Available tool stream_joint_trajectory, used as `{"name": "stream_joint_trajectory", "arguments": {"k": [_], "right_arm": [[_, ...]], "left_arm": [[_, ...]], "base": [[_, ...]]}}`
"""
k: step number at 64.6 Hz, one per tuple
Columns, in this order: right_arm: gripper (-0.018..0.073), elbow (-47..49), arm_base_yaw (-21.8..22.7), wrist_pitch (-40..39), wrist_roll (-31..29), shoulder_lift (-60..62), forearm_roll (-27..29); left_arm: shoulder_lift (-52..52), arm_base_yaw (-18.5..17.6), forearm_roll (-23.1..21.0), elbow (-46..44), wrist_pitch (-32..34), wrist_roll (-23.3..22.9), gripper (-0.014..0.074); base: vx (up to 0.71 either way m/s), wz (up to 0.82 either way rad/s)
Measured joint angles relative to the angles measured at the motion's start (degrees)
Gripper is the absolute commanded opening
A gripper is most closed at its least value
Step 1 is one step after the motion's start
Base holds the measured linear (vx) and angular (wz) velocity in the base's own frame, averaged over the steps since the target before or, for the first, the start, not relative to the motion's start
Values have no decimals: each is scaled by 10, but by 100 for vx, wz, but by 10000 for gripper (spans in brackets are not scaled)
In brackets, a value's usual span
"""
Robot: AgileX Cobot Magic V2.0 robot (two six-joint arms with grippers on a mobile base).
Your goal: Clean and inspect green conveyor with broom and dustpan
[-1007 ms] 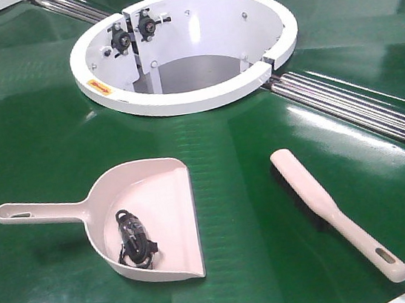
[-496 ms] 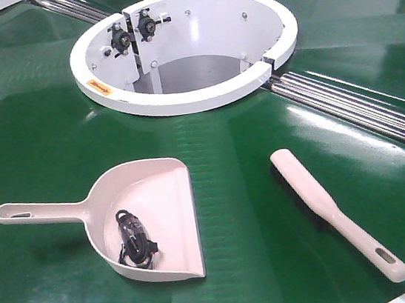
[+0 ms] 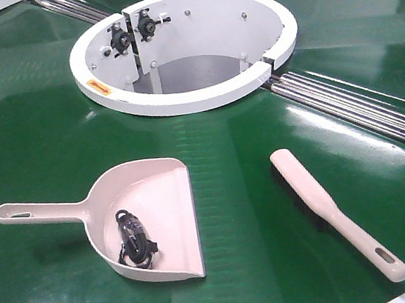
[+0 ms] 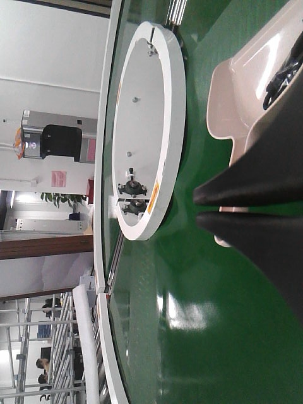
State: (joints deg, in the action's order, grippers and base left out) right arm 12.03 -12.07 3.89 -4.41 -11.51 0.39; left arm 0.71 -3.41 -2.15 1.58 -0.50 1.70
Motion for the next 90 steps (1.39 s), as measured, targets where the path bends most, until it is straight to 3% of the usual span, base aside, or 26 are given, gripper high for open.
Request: {"name": "stream_joint_trajectory", "arguments": {"k": [13, 18, 35, 90], "right_arm": [[-8, -33, 114, -26, 12, 0, -13], [-8, -68, 132, -47, 26, 12, -29], [-8, -135, 136, -39, 52, 119, -43], [-8, -136, 136, 11, 75, 122, -54]], "left_arm": [[0, 0, 0, 0, 0, 0, -6], [0, 0, 0, 0, 0, 0, -6], [0, 0, 0, 0, -1, 0, -6], [0, 0, 0, 0, -1, 0, -6]], "base": [[0, 0], [0, 0], [0, 0], [0, 0]]}}
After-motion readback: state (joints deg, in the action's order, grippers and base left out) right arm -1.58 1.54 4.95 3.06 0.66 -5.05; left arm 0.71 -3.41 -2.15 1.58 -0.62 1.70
